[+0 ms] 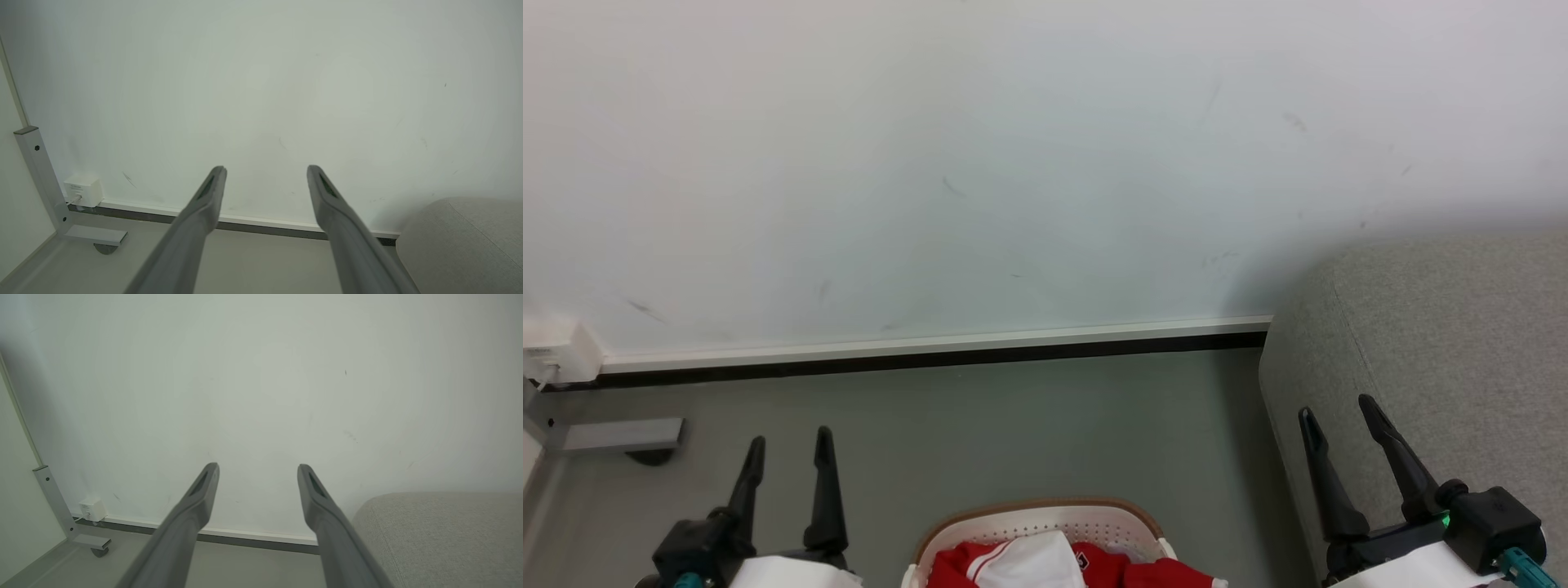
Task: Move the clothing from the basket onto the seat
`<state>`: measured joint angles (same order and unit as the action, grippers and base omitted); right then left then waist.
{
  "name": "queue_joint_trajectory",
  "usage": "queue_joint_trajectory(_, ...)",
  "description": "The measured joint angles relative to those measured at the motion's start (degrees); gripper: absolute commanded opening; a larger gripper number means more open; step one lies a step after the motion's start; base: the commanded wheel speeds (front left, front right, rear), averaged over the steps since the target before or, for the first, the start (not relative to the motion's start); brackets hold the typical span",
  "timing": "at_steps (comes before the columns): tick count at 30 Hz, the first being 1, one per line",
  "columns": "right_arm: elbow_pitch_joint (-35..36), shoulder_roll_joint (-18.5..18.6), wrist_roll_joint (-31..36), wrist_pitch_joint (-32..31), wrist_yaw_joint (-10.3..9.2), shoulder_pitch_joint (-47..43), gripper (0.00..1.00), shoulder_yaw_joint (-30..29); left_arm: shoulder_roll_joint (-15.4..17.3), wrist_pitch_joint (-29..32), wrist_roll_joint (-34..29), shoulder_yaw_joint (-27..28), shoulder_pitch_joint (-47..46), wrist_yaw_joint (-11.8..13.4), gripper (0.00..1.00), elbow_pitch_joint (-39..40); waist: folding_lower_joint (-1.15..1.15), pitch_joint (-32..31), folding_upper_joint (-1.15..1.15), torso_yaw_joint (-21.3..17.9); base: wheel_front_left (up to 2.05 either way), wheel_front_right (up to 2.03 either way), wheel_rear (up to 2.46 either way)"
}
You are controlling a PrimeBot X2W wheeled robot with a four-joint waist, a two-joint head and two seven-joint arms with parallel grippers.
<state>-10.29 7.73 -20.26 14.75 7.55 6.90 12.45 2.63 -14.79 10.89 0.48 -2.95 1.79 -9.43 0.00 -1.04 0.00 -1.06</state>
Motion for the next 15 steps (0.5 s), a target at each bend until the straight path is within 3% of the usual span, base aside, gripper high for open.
queue_joint_trajectory(15, -0.04, -0.01, 0.63, 0.30, 0.00, 0.05, 1.00, -0.11, 0.02, -0.34, -0.49, -0.14, 0.01, 0.29, 1.00, -0.15, 0.00, -0.09, 0.00, -0.08, 0.00, 0.00, 0.00)
